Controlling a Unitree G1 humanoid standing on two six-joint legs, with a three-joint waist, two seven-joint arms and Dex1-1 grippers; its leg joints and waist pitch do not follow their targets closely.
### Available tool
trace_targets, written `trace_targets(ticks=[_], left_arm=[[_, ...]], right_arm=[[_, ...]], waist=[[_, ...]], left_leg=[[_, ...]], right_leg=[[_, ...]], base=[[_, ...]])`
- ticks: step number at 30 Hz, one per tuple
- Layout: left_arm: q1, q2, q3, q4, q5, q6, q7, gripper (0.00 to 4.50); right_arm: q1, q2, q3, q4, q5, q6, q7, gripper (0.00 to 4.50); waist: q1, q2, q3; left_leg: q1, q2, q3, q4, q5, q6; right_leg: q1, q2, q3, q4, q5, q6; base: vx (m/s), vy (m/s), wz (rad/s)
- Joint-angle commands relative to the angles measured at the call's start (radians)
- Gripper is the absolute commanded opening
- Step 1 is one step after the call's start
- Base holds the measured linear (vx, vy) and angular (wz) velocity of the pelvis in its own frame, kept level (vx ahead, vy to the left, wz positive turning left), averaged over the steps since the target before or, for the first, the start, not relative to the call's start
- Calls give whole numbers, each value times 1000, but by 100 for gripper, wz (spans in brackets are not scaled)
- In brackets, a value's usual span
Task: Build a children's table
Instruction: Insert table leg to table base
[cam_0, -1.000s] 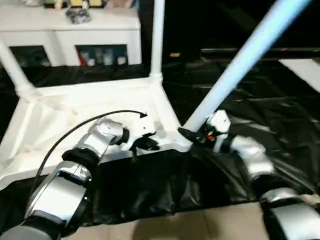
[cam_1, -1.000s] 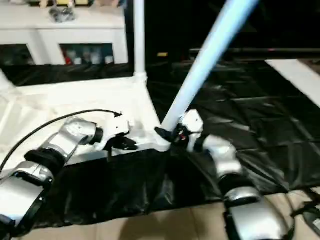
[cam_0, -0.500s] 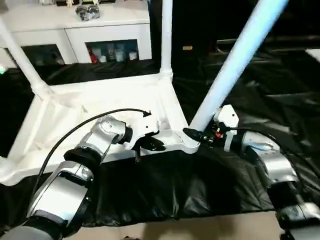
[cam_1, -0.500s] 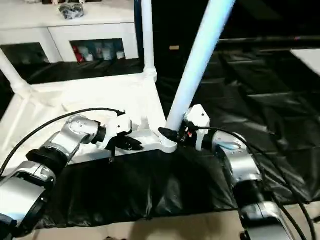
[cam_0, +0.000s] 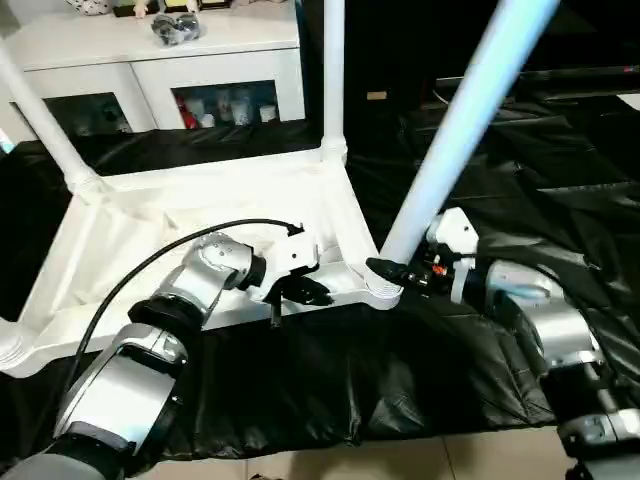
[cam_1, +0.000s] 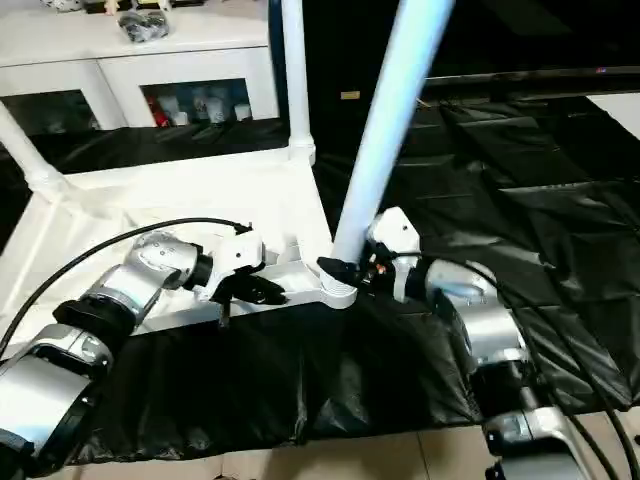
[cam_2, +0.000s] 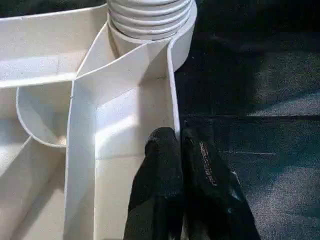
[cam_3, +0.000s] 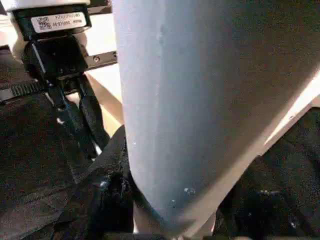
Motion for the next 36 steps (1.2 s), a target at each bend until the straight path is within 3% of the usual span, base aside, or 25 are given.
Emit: trace_targets(ticks=[1, 4, 5, 6, 8, 9, 14, 20, 29, 32, 35, 36], left_arm=[[-17, 0, -17, -55, -2, -23, -48, 0], [-14, 15, -13, -64, -7, -17, -63, 0], [-10, 26, -16, -66, 0, -22, -61, 0], [-6, 31, -17, -69, 3, -20, -62, 0], [1, 38, -15, -77, 3, -12, -61, 0], [10, 45, -12, -95, -3, 2, -70, 0], [49, 70, -17, -156, -17, 15, -112, 0], [57, 70, -19, -167, -28, 4, -136, 0], [57, 63, -17, -183, -21, 40, -116, 0], [61, 48, 0, -197, -34, 85, -89, 0], [54, 28, 18, -200, -39, 127, -38, 0], [48, 16, 25, -198, -34, 149, 4, 0]], right_arm=[[16, 14, 78, 65, -39, 63, 36, 186], [-18, 21, 77, 95, -29, 60, 67, 186], [-33, 26, 81, 123, -30, 49, 85, 186], [-42, 27, 88, 144, -30, 41, 109, 186], [-45, 26, 96, 157, -27, 38, 139, 186], [-38, 25, 106, 157, -23, 42, 170, 186], [-7, 24, 124, 154, -25, 34, 208, 186], [33, 33, 130, 127, -21, -13, 228, 186], [39, 59, 126, 151, -33, -40, 220, 186], [18, 88, 92, 199, -41, -51, 132, 186], [-11, 112, 68, 254, -65, -62, 21, 186], [-26, 125, 56, 282, -76, -69, -35, 186]], waist=[[-2, -24, -52], [3, -20, -53], [9, -49, -56], [12, -45, -55], [15, -47, -52], [14, -54, -52], [22, -54, -53], [24, -53, -52], [25, -57, -56], [23, -57, -53], [17, -57, -45], [8, -58, -41]], left_leg=[[12, 64, -24, -62, -255, 67], [9, 65, -24, -56, -212, 76], [6, 66, -24, -51, -186, 90], [5, 65, -21, -48, -171, 95], [10, 69, -19, -51, -183, 86], [10, 70, -19, -51, -185, 84], [11, 69, -18, -51, -188, 79], [15, 68, -18, -53, -223, 51], [13, 66, -17, -46, -171, 76], [13, 66, -18, -49, -197, 65], [15, 64, -21, -55, -270, 32], [18, 62, -26, -59, -330, -1]], right_leg=[[23, -65, 41, -67, -246, -198], [24, -66, 43, -54, -171, -219], [26, -71, 42, -42, -146, -233], [21, -70, 43, -39, -134, -237], [20, -67, 42, -39, -110, -247], [21, -66, 42, -38, -100, -250], [24, -68, 43, -33, -65, -258], [24, -67, 45, -38, -118, -246], [29, -66, 43, -28, -43, -264], [27, -67, 43, -33, -91, -261], [22, -69, 45, -44, -219, -242], [17, -73, 47, -54, -342, -211]], base=[[0, 0, 0], [0, 0, 0], [0, 0, 0], [0, 0, 0], [0, 0, 0], [0, 0, 0], [0, 0, 0], [0, 0, 0], [0, 0, 0], [0, 0, 0], [0, 0, 0], [0, 0, 0]])
